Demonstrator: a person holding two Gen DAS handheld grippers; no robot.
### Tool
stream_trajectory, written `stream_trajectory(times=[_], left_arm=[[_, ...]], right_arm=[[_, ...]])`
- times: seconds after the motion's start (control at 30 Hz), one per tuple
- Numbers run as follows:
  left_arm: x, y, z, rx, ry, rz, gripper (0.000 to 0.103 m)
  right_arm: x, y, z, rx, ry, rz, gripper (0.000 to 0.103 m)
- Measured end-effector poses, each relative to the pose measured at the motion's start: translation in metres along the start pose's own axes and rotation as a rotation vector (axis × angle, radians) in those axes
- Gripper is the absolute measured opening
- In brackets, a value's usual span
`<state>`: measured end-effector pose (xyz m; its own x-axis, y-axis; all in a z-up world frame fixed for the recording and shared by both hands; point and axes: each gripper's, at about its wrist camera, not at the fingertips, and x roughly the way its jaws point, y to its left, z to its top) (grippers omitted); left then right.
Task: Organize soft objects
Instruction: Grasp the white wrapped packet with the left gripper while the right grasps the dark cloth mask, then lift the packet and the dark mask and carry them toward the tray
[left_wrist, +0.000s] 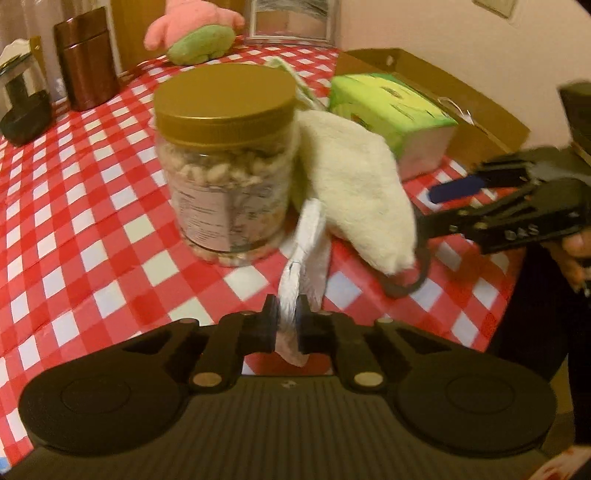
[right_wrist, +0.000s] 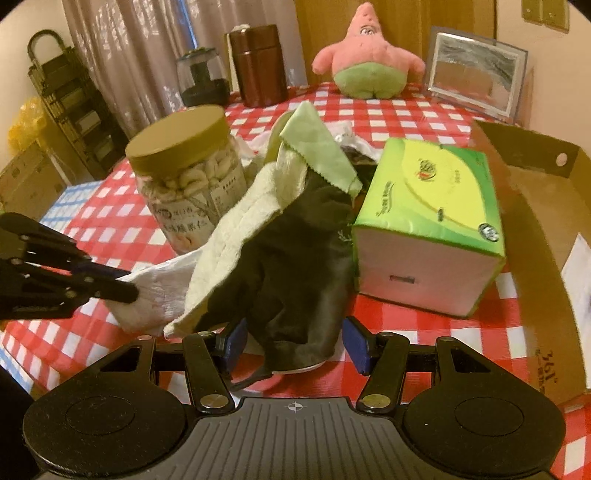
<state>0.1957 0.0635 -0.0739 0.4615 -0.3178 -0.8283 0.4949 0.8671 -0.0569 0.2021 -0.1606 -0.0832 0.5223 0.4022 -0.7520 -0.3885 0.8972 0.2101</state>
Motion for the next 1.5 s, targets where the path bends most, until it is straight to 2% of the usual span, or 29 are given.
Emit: stream_trajectory(times=[0.17,0.23,0.47,0.57,0.73,0.8,0.83,0.87,0.97,1.3,1.5], left_arm=[[0.007,-0.006,0.000,0.031,0.000,0.024,0.011],[0.010,-0.004,0.002,0.033,-0.004,0.029,0.017],[0.024,-0.011,0.008,0.058,0.011,0.011,0.018],[0.029,-0.012,0.008,0.030,0.022,-0.003,0.019],[0.025,-0.011,0.006,-0.063,0.023,-0.030,0.010],[0.020,-0.014,0.004,-0.085,0.008,-0.030,0.009],[0.018,-0.015,0.003,-0.100,0.000,-0.030,0.009],[0.015,-0.017,0.001,-0.117,-0.009,-0.030,0.009],[0.005,-0.020,-0.003,-0.168,-0.041,-0.024,0.009],[-0.042,-0.032,-0.010,-0.303,-0.155,0.008,0.008],[-0.067,-0.039,-0.008,-0.360,-0.218,0.028,0.008]], right_arm=[[0.013,0.006,-0.002,-0.056,0.023,-0.002,0.057],[0.018,0.009,-0.001,-0.077,0.029,-0.010,0.057],[0.030,0.011,0.001,-0.117,0.025,-0.030,0.067],[0.032,0.011,0.000,-0.119,0.024,-0.033,0.067],[0.035,0.007,0.000,-0.105,0.012,-0.028,0.067],[0.037,0.006,-0.001,-0.100,0.012,-0.030,0.060],[0.036,0.006,-0.001,-0.099,0.014,-0.030,0.042],[0.035,0.007,0.000,-0.098,0.015,-0.033,0.030],[0.028,0.008,0.001,-0.098,0.002,-0.046,0.018],[-0.034,0.025,0.008,-0.160,-0.139,-0.111,0.013],[-0.075,0.026,0.015,-0.150,-0.235,-0.112,0.009]])
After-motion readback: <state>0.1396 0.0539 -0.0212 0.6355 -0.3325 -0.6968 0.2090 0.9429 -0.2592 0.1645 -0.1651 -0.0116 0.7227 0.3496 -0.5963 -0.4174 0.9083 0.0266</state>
